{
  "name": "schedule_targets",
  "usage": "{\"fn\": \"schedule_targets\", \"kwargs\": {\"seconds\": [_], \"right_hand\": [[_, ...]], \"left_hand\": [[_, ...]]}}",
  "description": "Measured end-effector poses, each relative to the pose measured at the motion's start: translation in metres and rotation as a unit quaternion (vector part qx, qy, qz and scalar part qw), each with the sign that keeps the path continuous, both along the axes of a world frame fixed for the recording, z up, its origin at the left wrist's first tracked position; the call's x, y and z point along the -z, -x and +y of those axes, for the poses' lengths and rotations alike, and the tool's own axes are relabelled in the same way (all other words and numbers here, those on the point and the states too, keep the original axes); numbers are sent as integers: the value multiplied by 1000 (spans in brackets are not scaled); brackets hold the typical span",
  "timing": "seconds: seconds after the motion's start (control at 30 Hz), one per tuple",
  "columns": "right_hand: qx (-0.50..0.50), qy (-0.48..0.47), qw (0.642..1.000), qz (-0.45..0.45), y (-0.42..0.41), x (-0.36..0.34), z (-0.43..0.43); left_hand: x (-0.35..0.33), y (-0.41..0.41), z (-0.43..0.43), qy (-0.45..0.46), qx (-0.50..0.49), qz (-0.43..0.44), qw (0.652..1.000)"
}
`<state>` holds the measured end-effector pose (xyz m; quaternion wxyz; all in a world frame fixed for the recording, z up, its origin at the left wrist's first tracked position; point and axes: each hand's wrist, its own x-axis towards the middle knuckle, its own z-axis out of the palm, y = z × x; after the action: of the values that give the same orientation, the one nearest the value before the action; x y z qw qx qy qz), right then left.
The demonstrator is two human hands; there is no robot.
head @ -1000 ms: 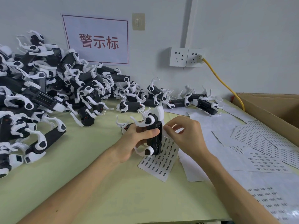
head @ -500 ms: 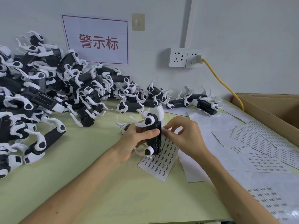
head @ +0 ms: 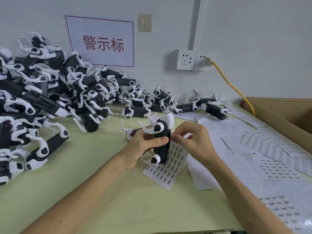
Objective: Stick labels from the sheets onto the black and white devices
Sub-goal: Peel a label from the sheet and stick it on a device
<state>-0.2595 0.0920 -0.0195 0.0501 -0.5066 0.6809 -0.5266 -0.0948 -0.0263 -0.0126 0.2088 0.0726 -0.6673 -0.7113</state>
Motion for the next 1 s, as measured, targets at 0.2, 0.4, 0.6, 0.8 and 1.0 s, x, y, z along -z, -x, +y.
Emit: {"fn": "schedule_targets", "kwargs": {"seconds": [0.2, 0.4, 0.6, 0.8, 1.0], "right_hand": [[15, 22, 999, -36, 2, -5, 3], [23, 34, 998, -38, 1, -6, -1], [5, 78, 989, -126, 6, -9, 3], [-27, 91, 984, -150, 5, -10, 3], [-52, 91, 985, -139, 2, -12, 5]], "left_hand": [[3, 1, -2, 30, 4, -23, 999], [4, 1, -3, 19, 4, -15, 1000], [6, 3, -6, 21, -48, -32, 998], [2, 0, -7, -3, -50, 13, 999], [-2, -1, -3, -43, -16, 15, 999]]}}
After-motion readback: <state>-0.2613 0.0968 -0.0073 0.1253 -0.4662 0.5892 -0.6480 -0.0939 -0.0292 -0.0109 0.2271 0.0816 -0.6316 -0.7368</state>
